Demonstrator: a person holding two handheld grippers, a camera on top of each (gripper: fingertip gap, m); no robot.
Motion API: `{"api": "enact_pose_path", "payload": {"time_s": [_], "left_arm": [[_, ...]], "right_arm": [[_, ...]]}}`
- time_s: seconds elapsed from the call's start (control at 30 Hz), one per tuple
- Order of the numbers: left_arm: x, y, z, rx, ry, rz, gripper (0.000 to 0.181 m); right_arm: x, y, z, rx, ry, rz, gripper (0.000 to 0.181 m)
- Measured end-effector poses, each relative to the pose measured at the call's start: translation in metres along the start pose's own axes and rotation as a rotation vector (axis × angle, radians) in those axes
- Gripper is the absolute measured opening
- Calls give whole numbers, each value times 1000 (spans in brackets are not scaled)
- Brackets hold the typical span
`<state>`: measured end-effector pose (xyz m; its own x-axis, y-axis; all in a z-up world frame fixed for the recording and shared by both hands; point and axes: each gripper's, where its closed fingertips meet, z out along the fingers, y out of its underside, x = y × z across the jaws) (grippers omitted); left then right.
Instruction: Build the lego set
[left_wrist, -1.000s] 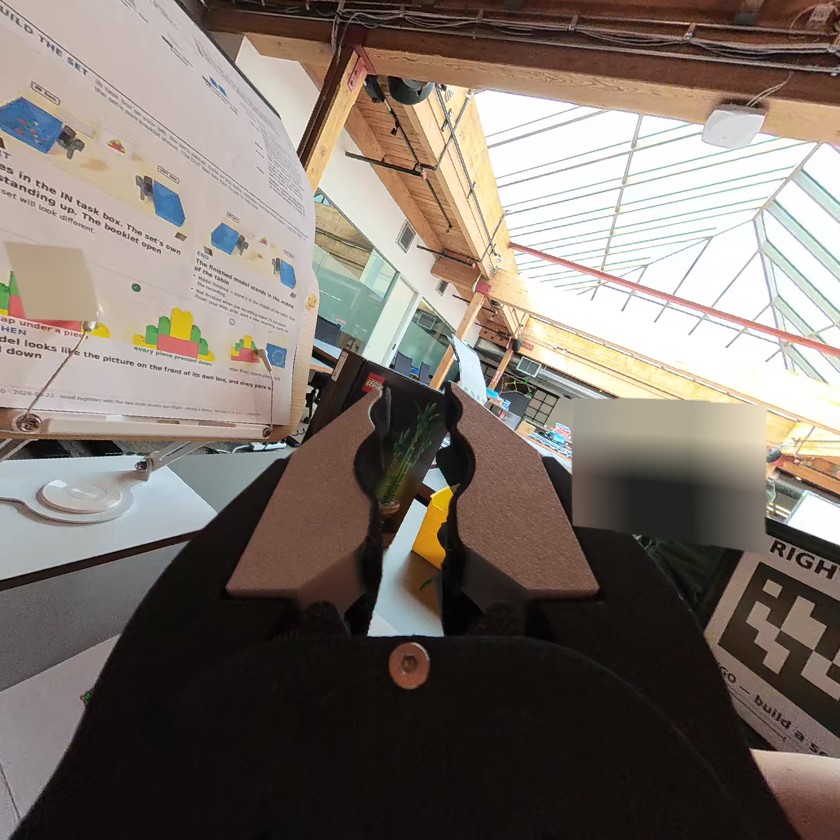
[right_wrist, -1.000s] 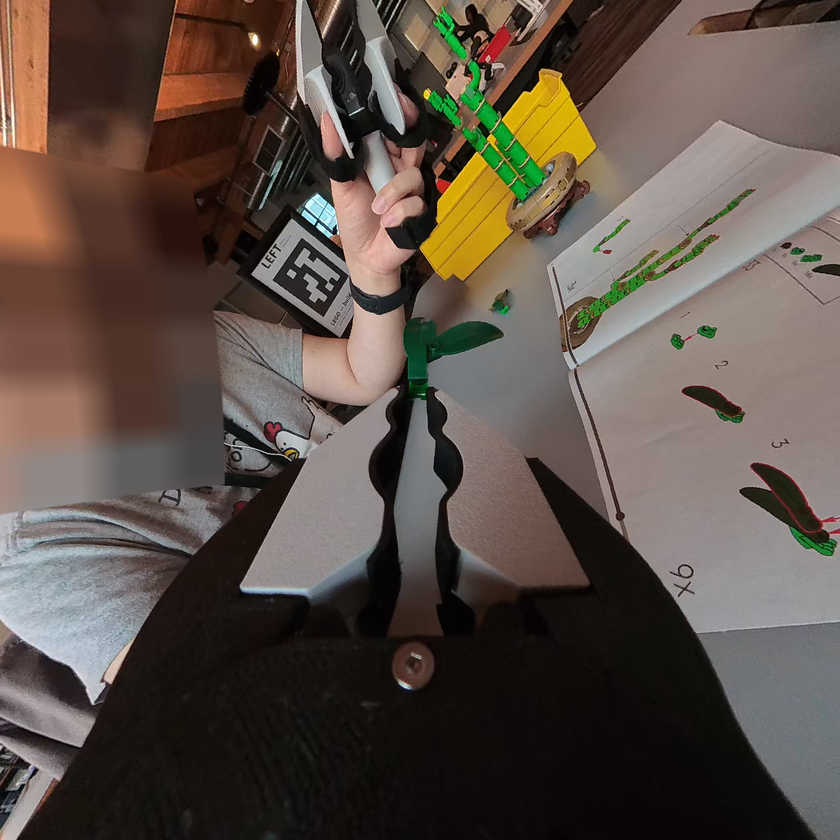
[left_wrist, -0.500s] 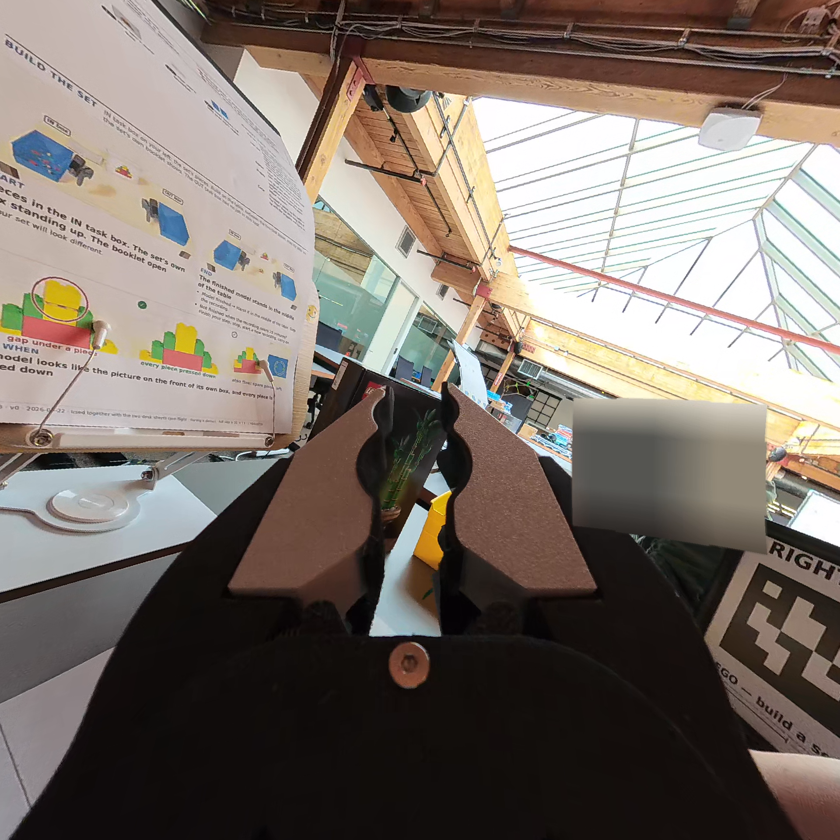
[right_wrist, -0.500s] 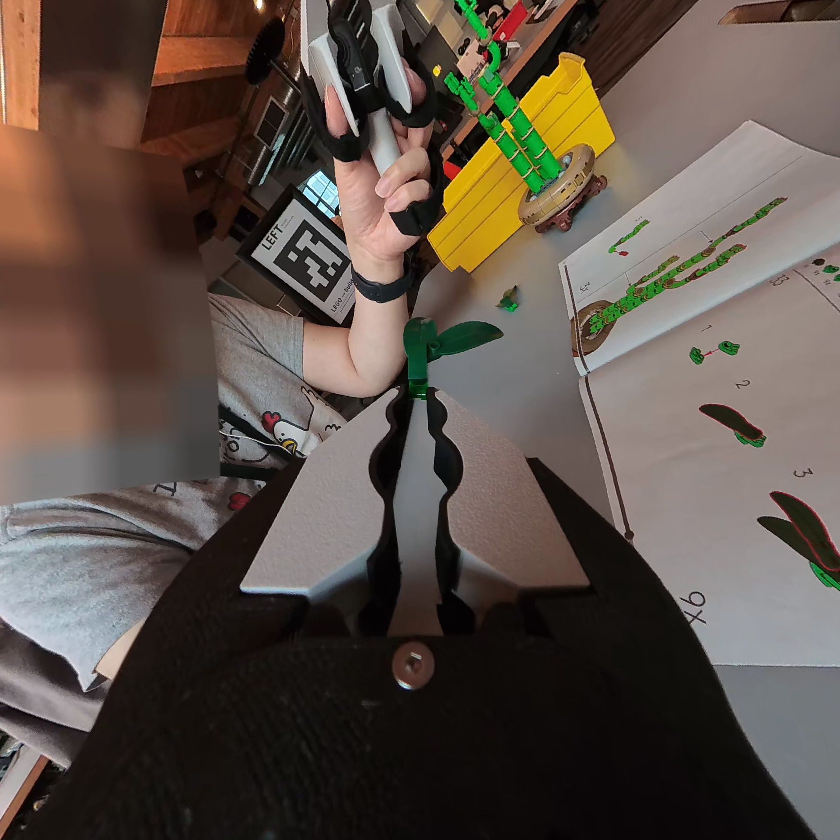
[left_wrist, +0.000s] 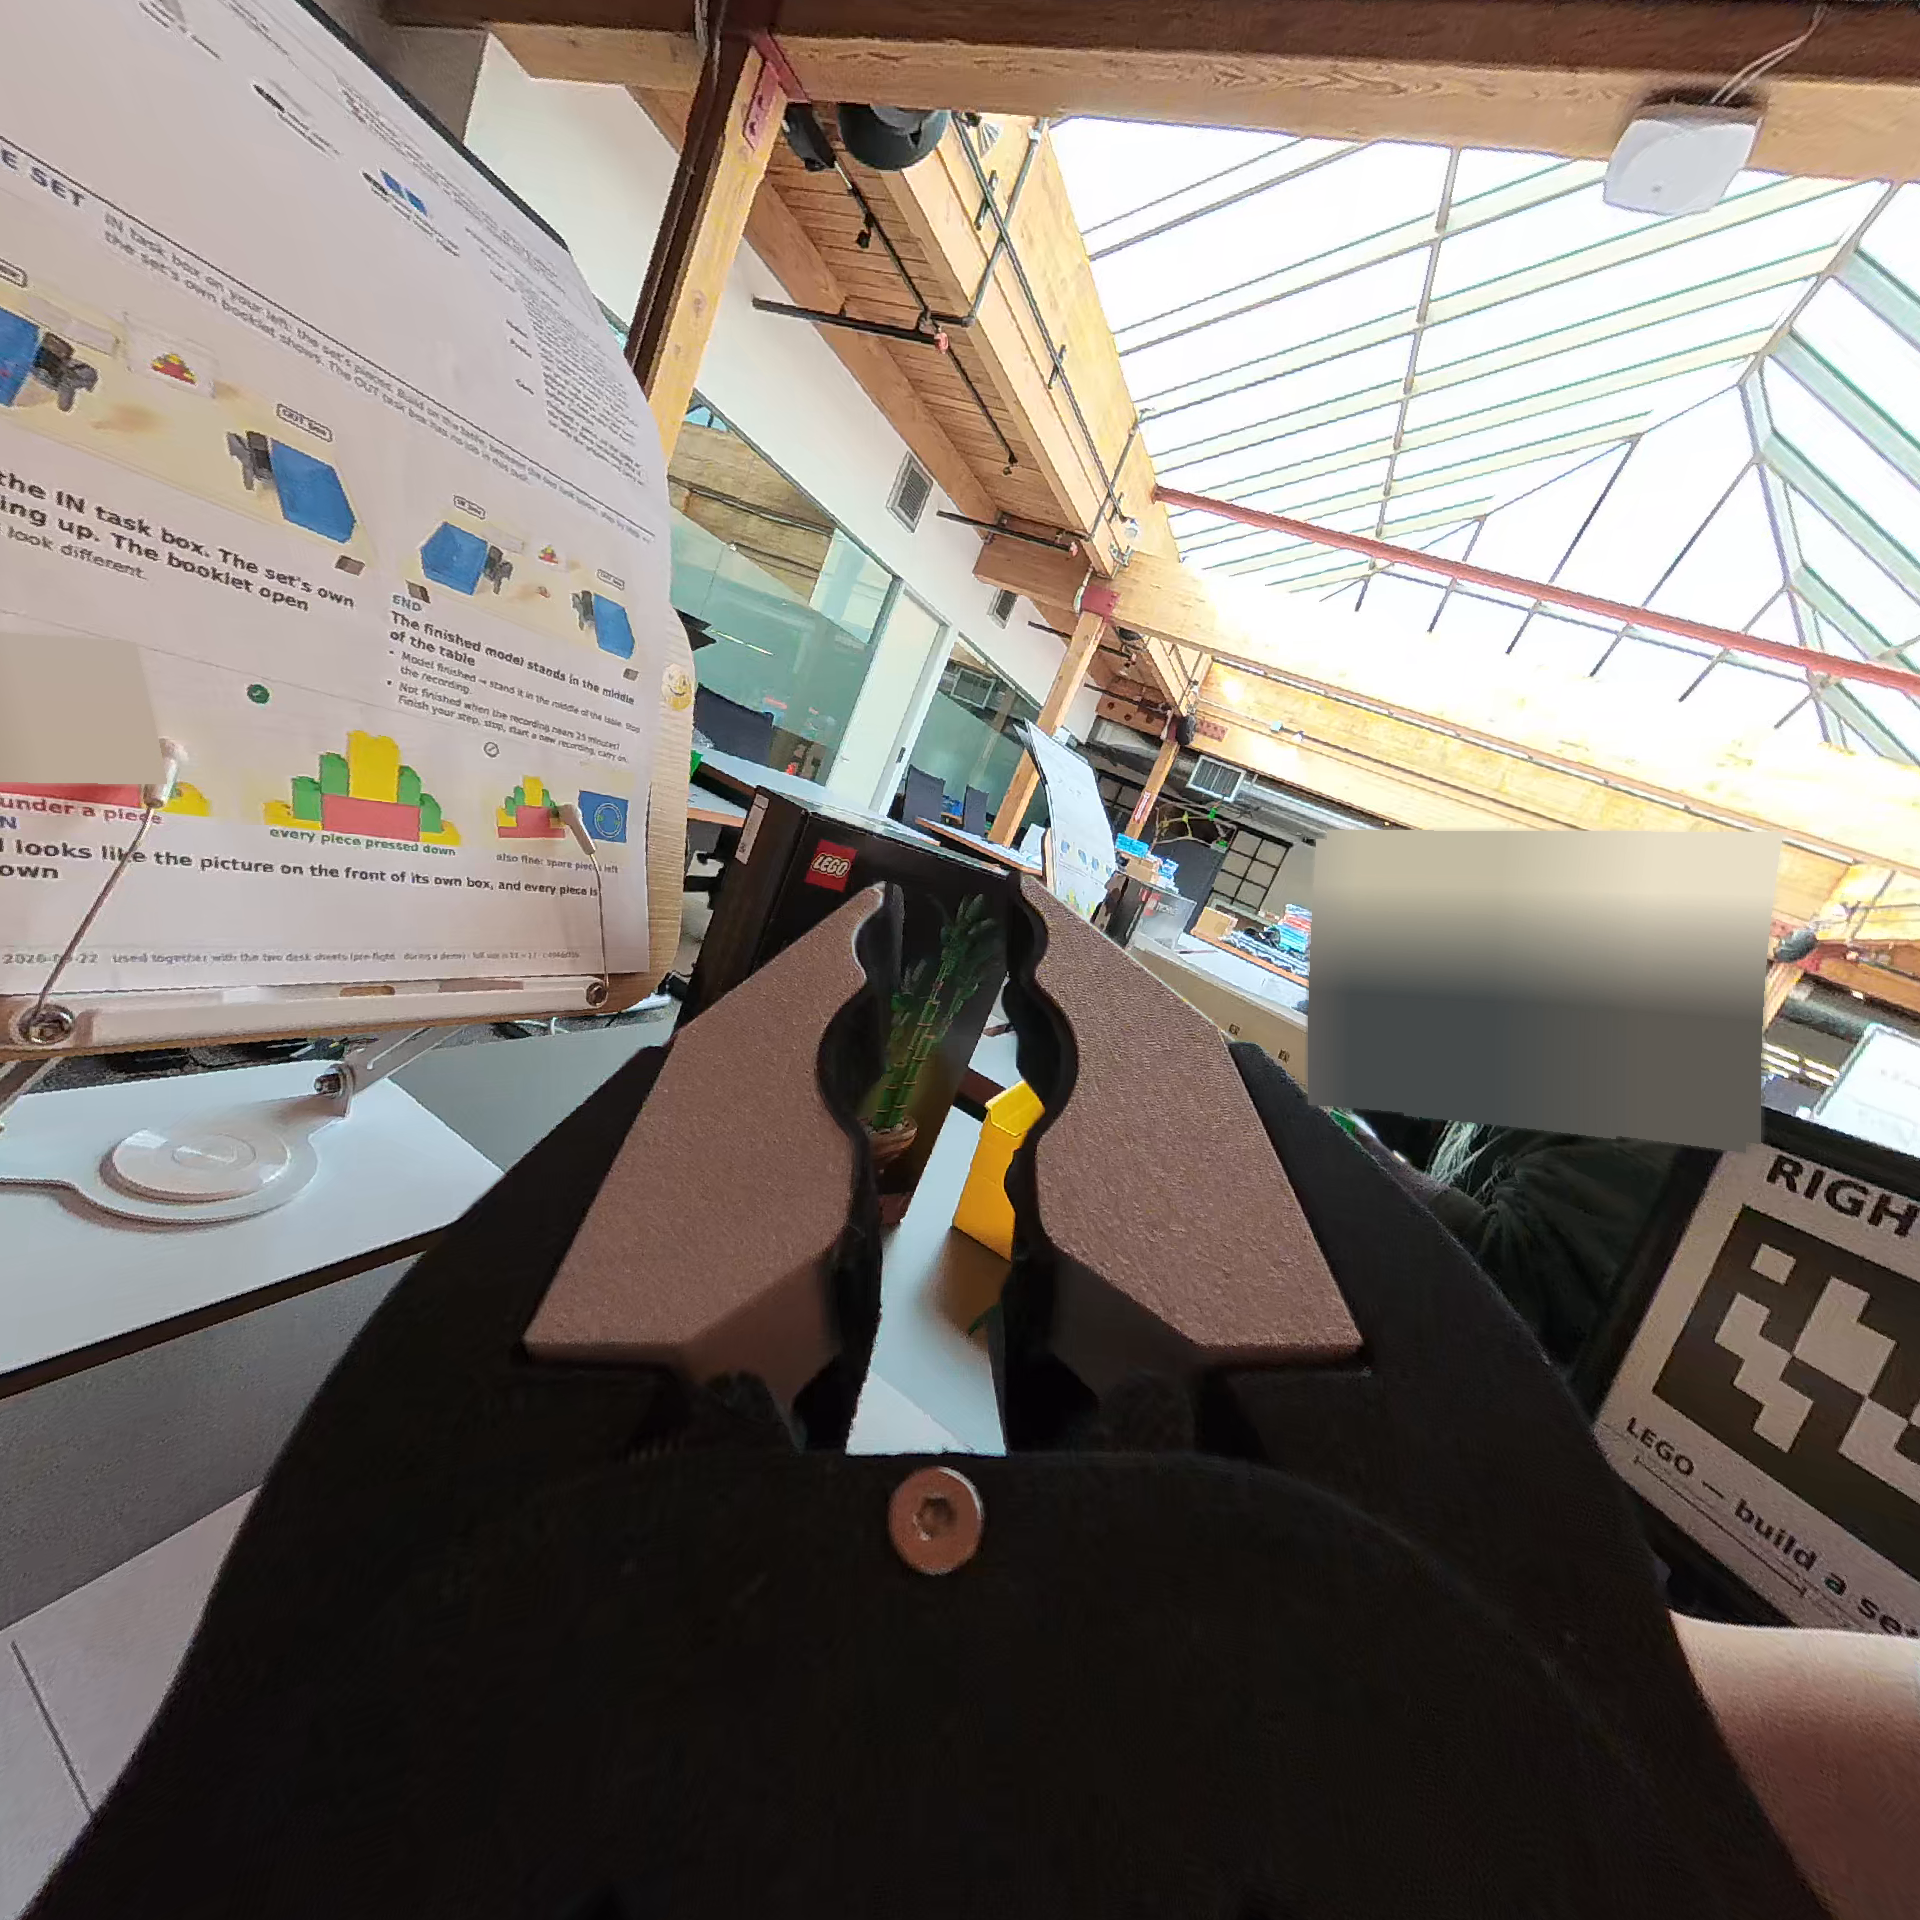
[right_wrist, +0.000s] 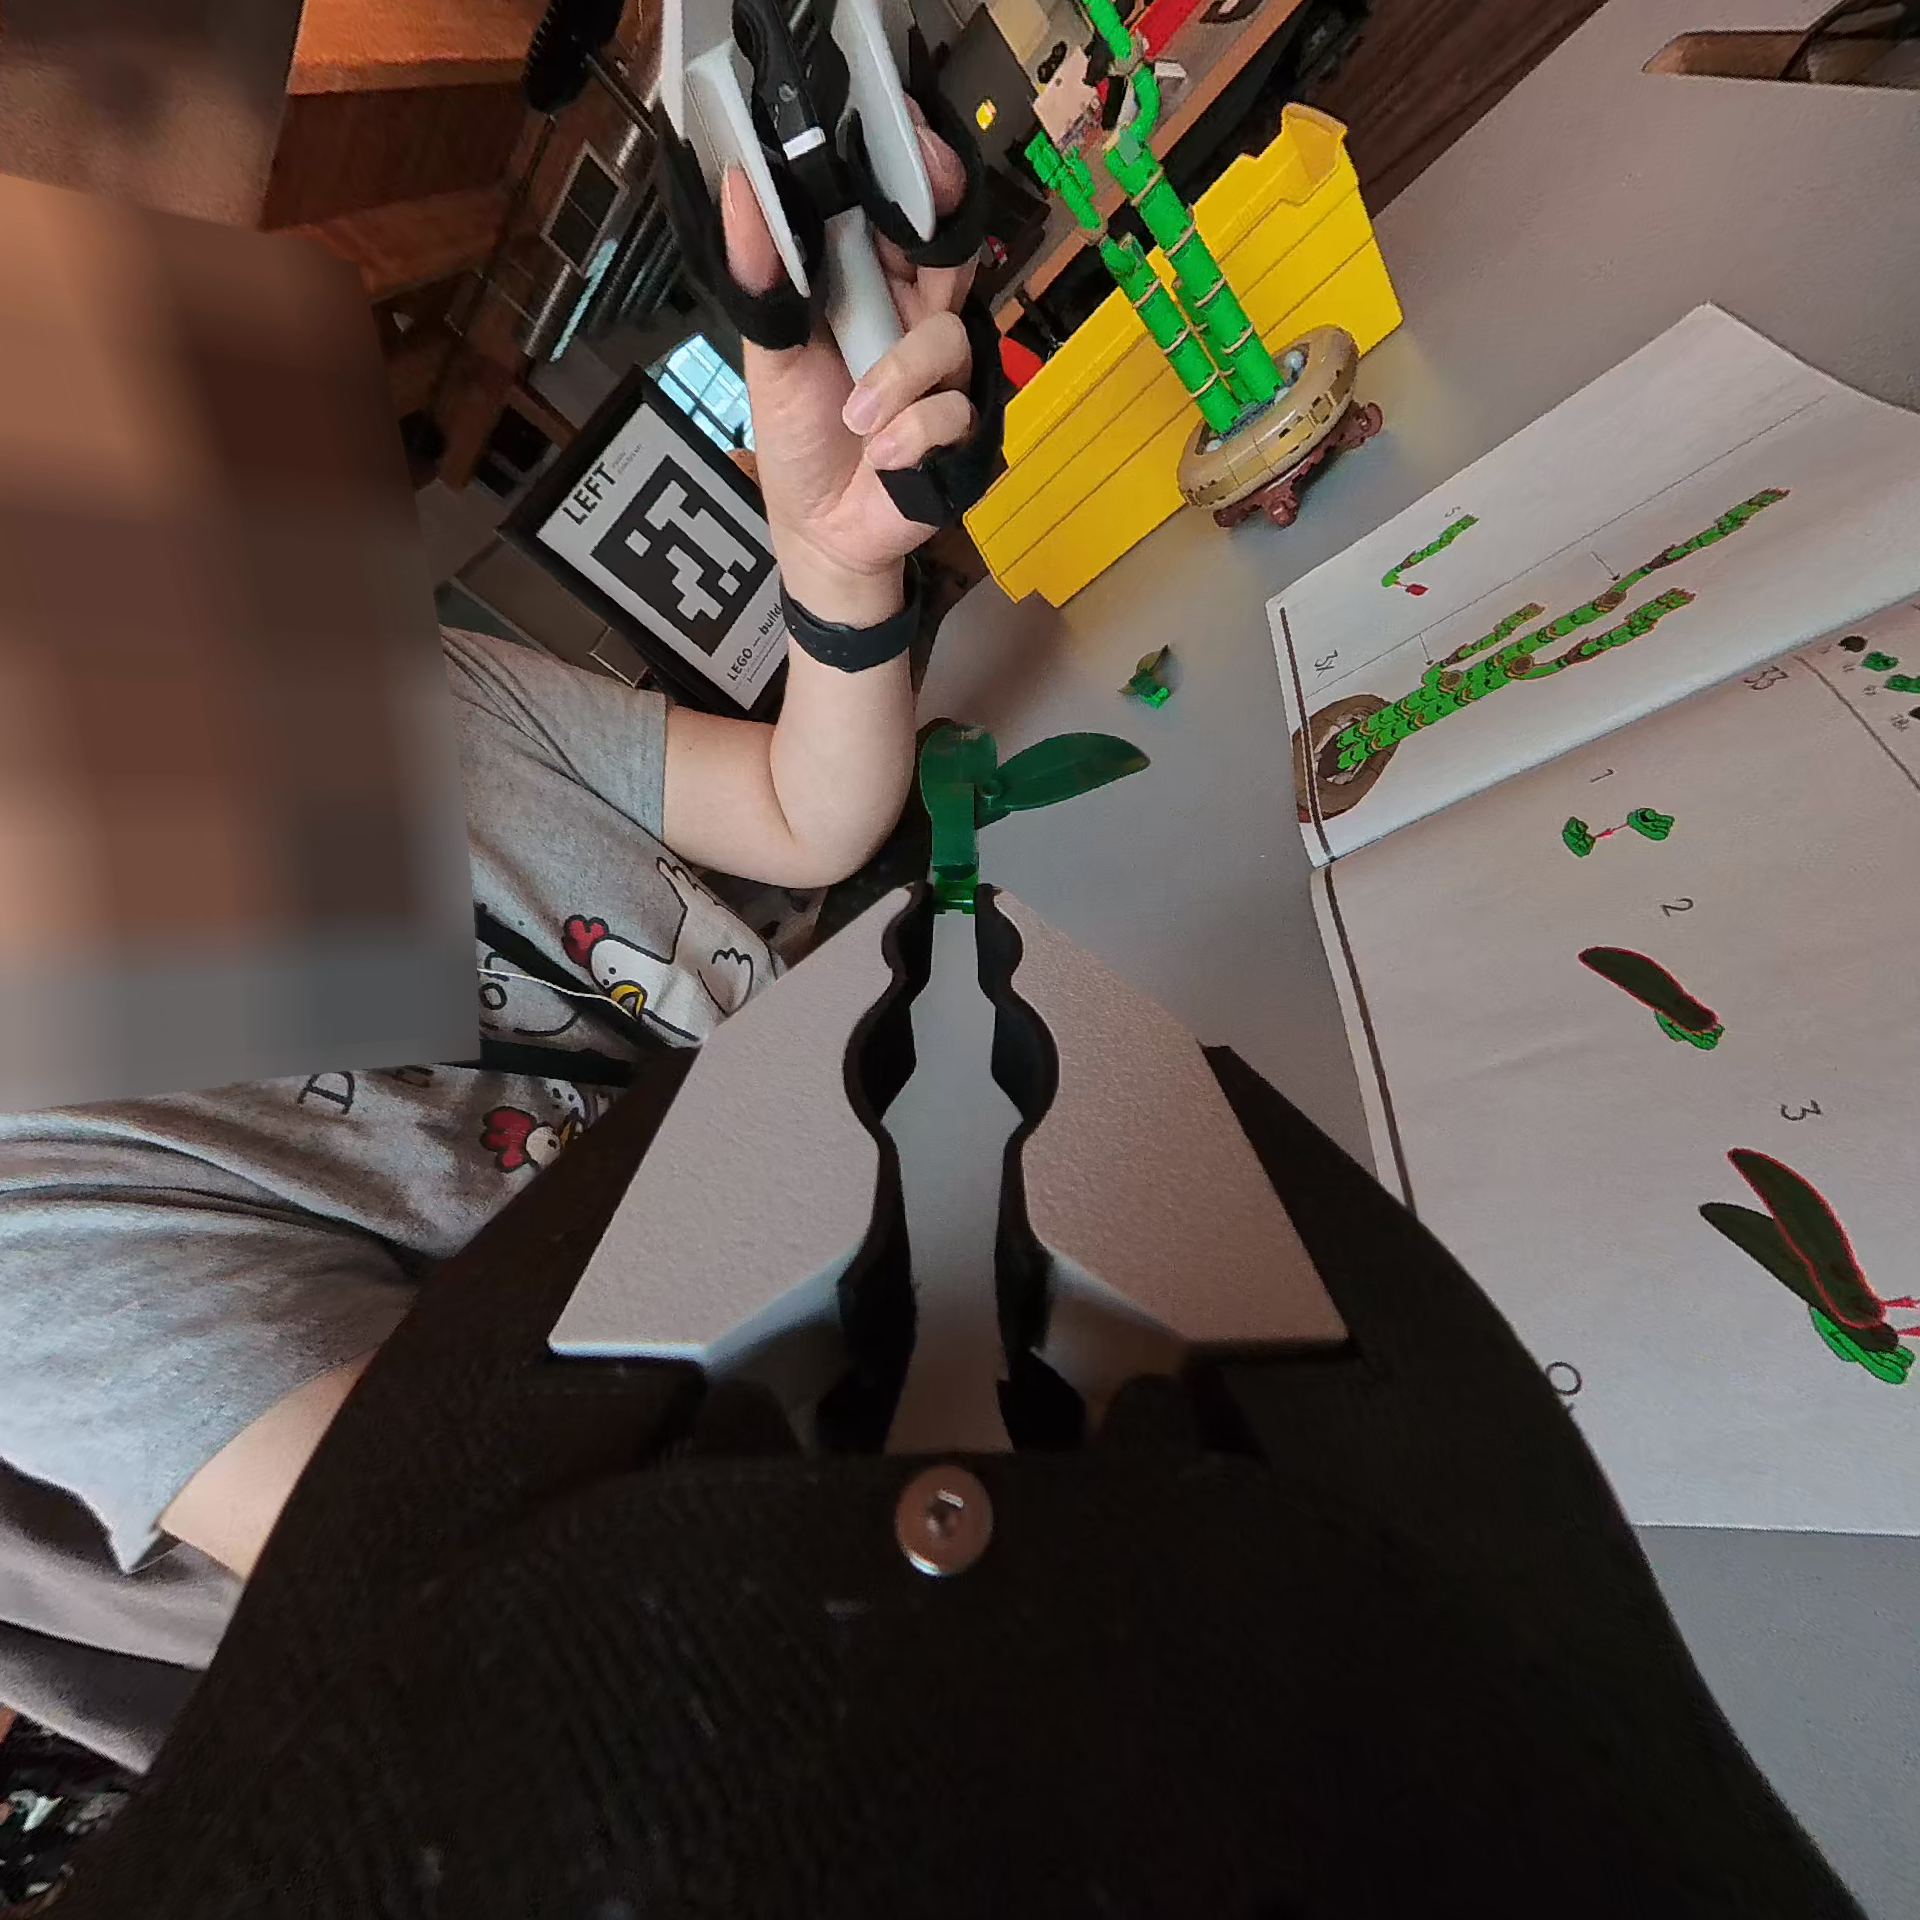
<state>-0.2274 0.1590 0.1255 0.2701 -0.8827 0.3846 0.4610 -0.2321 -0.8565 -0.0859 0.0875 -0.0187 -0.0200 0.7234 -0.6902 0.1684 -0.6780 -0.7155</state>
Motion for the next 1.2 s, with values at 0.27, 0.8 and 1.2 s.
{"api": "enact_pose_path", "payload": {"time_s": [0.27,0.8,1.2], "left_arm": [[5,2,2,-13,16,0,15],[6,-7,-2,10,17,0,15],[3,-10,-4,18,10,0,14]], "right_arm": [[-6,-3,5,-47,75,-105,6],[-23,-7,15,-83,72,-172,6],[-23,-10,6,-56,92,-198,6]]}}
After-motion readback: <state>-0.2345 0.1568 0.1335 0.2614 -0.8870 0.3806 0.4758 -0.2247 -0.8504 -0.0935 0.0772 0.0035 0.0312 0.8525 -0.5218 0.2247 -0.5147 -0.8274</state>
